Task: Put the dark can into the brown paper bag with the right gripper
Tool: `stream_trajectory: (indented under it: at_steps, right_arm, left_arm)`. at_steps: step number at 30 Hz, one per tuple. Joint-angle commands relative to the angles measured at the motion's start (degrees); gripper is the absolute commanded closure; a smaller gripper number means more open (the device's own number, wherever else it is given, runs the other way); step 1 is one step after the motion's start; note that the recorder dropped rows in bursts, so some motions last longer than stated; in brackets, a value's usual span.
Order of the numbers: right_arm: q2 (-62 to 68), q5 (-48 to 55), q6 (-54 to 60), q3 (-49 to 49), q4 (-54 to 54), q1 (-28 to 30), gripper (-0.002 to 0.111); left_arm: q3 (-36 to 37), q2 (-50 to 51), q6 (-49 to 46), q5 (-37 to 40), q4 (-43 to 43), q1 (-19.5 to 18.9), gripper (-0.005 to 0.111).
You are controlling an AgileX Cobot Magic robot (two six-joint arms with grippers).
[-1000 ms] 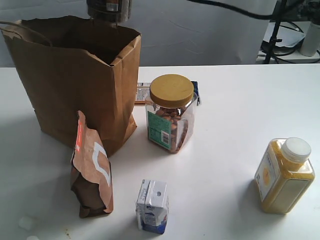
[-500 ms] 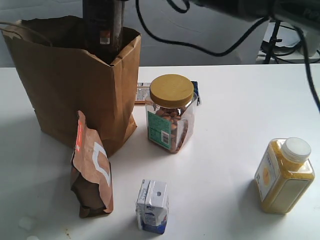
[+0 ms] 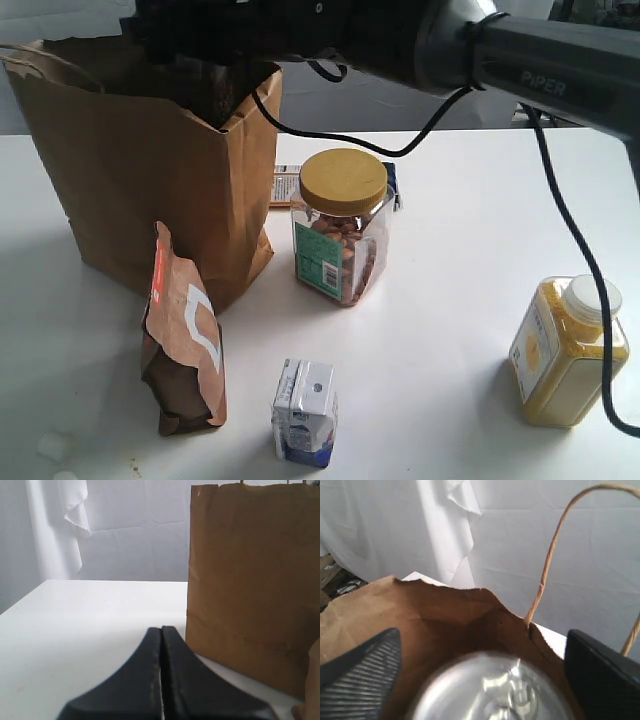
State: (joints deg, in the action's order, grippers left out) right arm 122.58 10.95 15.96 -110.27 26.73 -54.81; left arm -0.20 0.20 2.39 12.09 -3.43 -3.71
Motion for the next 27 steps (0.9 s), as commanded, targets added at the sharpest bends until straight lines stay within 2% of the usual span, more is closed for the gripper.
stream_trajectory:
  at_steps: [1, 5, 7, 8, 11, 12, 17, 27]
  right_arm:
    - [-0.8, -1.3, -0.1, -0.5, 0.5, 0.0, 0.014]
    - [-1.4, -0.7, -0.1, -0.5, 1.9, 0.0, 0.014]
    - [-2.8, 0.9, -0.3, -0.5, 2.3, 0.0, 0.02]
    - [-4.2, 2.3, -0.3, -0.5, 2.8, -0.4, 0.037]
    - [-8.6, 5.6, 4.6, -0.5, 0.7, -2.0, 0.104]
    - [-10.0, 6.5, 6.1, -0.5, 0.4, -2.8, 0.107]
    - [-17.9, 12.8, 7.6, 1.5, -3.3, -4.6, 0.108]
    - [-33.2, 8.9, 7.6, 21.8, -4.2, -4.6, 0.108]
  left_arm:
    - [0.2, -0.2, 0.2, -0.3, -0.1, 0.3, 0.107]
    - [0.2, -0.2, 0.2, -0.3, -0.1, 0.3, 0.107]
    - [0.2, -0.2, 0.2, -0.3, -0.1, 0.3, 0.107]
    - [0.2, -0.2, 0.2, -0.3, -0.1, 0.3, 0.107]
    - [0.2, -0.2, 0.2, -0.3, -0.1, 0.3, 0.107]
    - [0.2, -0.2, 0.2, -0.3, -0.1, 0.3, 0.107]
    - [0.2, -0.2, 0.2, -0.3, -0.1, 0.3, 0.107]
    - [0.2, -0.2, 0.2, -0.3, -0.1, 0.3, 0.107]
